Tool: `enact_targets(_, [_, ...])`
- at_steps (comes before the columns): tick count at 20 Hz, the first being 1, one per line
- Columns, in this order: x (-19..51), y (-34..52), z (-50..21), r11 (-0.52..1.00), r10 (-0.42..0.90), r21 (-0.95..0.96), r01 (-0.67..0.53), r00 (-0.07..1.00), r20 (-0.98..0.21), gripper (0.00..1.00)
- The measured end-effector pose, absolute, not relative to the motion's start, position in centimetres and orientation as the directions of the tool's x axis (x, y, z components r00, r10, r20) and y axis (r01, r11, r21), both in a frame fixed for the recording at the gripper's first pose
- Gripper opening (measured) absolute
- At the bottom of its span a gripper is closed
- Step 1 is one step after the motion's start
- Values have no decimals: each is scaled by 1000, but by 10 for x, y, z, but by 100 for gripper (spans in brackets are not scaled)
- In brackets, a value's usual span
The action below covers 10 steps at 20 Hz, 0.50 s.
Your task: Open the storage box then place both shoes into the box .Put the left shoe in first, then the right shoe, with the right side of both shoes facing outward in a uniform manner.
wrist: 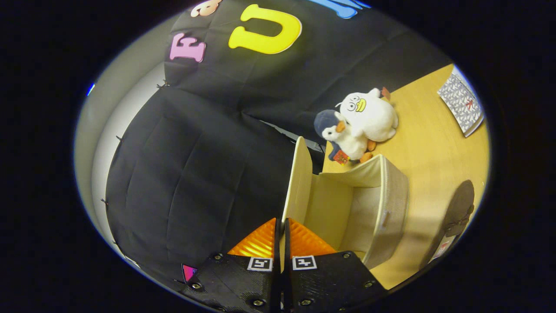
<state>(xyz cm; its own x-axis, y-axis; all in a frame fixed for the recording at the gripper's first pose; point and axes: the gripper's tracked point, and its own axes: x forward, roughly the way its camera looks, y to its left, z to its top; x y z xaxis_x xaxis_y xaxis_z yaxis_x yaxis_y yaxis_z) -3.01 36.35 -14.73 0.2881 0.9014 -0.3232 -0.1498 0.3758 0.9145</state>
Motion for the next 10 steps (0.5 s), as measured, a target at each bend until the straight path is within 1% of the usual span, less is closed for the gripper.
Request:
enact_targets(5, [-23,445,-125,336,928,918,-213,245,-282,2])
enact_targets(10, [-29,534,-128,314,942,925,-216,190,-275,3])
